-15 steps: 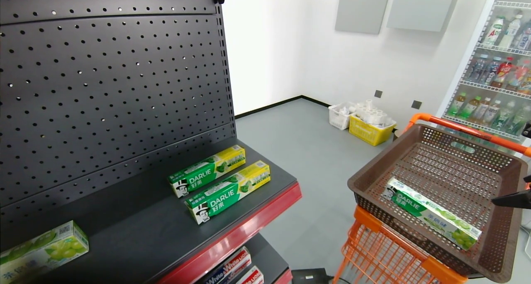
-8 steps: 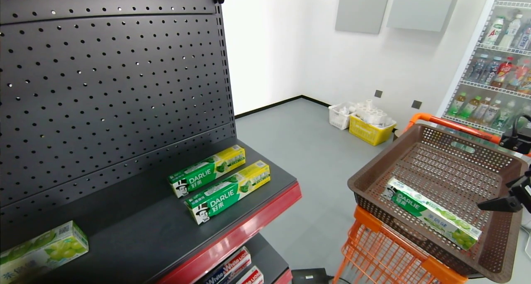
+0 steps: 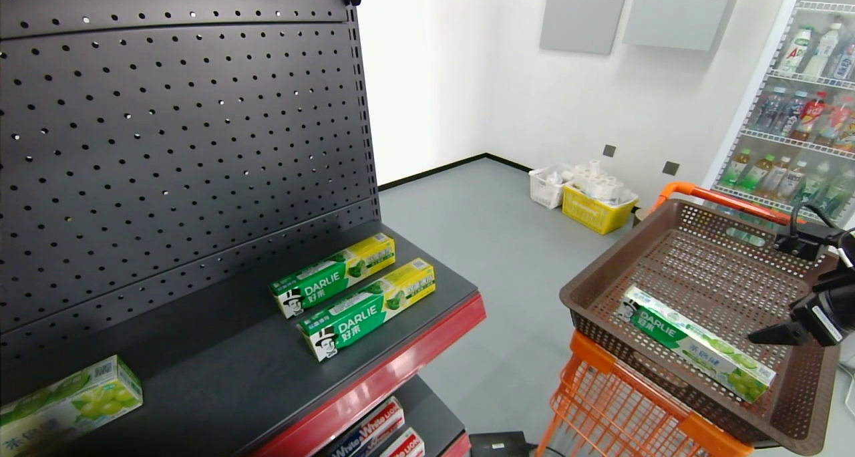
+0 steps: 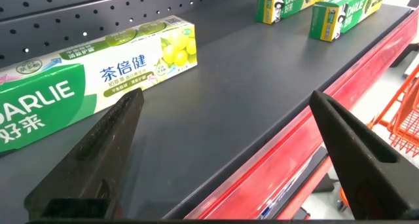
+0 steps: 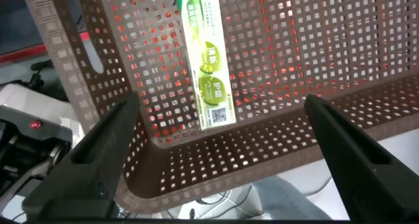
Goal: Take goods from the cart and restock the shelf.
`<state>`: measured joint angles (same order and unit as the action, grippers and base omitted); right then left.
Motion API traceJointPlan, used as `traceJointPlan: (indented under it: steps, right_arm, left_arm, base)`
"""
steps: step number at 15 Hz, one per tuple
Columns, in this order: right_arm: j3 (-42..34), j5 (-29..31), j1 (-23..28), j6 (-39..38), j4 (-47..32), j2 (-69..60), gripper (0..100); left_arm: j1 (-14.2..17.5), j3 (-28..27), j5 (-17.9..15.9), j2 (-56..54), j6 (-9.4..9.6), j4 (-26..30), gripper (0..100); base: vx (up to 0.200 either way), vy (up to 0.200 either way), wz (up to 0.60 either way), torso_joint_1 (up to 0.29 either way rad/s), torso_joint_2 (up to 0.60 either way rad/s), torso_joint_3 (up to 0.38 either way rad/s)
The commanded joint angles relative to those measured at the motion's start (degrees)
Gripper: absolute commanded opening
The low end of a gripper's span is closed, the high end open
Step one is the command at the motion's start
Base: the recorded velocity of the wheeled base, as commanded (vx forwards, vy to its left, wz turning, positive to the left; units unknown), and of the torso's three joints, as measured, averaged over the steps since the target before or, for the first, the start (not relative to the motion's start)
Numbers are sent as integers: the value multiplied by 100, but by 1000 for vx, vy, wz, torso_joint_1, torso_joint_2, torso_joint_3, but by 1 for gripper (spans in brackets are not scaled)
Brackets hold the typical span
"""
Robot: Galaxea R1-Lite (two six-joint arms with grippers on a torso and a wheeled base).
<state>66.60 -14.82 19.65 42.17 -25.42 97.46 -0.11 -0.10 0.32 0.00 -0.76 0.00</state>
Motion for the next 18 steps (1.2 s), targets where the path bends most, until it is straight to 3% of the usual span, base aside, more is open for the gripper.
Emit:
traceJointPlan:
  steps: [1, 18]
  right_arm:
    - [2, -3, -49, 2, 134, 343, 100]
    - [1031, 32, -533, 116, 353, 1934, 100]
  left_arm:
    - [2, 1, 3, 0, -4, 0, 100]
    - [2, 1, 3, 0, -4, 0, 100]
  base:
    - [0, 0, 0, 0, 0, 0]
    - [0, 0, 0, 0, 0, 0]
